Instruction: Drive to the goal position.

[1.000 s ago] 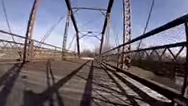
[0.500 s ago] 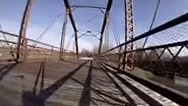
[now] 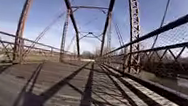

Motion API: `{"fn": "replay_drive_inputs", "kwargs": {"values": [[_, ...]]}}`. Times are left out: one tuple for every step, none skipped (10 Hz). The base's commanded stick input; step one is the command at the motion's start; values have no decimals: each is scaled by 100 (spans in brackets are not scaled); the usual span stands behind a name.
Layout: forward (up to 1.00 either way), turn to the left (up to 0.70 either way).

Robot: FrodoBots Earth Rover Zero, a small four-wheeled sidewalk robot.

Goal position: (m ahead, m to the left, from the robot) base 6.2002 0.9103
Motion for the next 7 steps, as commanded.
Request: {"fn": "replay_drive_inputs", "kwargs": {"values": [[100,0],[100,0],[100,0],[100,0],[100,0],[100,0],[100,0]]}}
